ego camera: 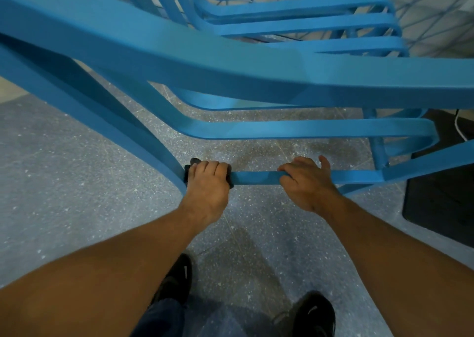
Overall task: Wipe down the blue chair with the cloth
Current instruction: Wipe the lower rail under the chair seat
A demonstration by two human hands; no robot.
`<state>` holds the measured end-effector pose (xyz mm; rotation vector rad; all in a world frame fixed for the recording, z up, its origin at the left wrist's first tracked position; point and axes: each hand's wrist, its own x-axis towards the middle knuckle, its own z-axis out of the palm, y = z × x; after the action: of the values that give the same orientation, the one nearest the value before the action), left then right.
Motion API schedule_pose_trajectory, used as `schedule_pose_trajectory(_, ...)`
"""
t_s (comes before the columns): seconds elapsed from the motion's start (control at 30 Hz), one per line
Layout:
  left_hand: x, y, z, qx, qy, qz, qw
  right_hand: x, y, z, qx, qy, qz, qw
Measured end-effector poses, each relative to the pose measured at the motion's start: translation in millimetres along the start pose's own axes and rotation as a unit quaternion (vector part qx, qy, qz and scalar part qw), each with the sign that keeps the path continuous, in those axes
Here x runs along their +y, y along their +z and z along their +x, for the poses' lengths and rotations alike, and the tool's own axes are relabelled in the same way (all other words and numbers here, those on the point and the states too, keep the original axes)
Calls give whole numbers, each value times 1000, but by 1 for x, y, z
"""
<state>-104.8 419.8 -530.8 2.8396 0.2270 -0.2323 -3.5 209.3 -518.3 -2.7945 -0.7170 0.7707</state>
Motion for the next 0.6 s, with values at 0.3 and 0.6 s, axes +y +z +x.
schedule_pose_trajectory(0.3,3,1,11,-6,-3,167,986,4,1,-1,-4,-16,-4,1000)
schedule_pose_trajectory(0.6,-2,21,-21,54,-14,81,995,4,1,-1,-2,-20,6,1000)
